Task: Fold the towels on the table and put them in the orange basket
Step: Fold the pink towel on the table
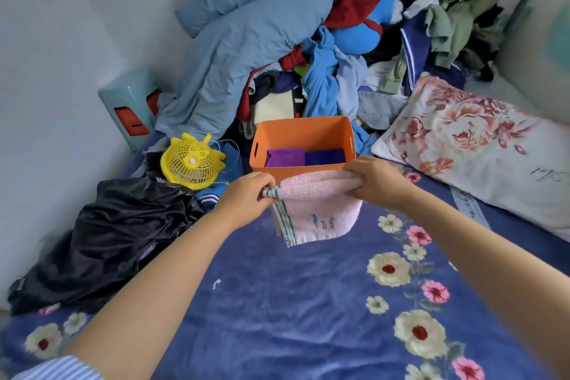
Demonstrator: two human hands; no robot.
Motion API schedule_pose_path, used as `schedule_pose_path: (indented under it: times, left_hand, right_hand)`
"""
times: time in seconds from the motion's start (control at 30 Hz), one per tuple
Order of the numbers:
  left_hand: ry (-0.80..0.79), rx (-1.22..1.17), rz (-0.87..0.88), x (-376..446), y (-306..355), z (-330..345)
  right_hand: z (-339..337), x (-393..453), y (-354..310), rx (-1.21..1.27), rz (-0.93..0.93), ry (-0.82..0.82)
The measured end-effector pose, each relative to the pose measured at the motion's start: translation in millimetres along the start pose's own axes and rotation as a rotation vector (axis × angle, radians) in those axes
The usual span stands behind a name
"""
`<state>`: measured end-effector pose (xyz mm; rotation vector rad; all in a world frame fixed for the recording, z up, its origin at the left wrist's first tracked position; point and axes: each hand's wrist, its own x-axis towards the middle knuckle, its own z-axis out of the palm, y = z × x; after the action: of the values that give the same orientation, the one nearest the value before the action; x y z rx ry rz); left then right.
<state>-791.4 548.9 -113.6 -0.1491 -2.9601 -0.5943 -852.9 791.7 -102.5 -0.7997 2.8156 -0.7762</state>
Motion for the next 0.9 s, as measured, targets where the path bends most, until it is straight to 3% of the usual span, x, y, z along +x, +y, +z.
schedule_pose_path:
  times: [0.37, 0.57, 0.7, 0.9]
  left_hand:
    - [0.073, -0.185, -0.185, 215.0, -59.9, 33.1]
    - [0.017, -0.315, -0.195, 318.4, -104.5, 72.3]
    - [-0.153, -0.495, -0.284, 372.5, -138.2, 120.3]
    - [-0.41, -0.735, -0.58, 408.2, -189.0, 217.5]
  right_hand:
    - [-8.2, 208.7, 70.1, 0.101, 0.058, 0.236]
    - [11.8, 299.8, 121.5, 0.075, 0.153, 0.244]
    - [43.3, 348.8, 167.6, 0.051, 0.246, 0.136]
    - [111.5, 404.1, 227.6, -0.025, 0.42, -0.276]
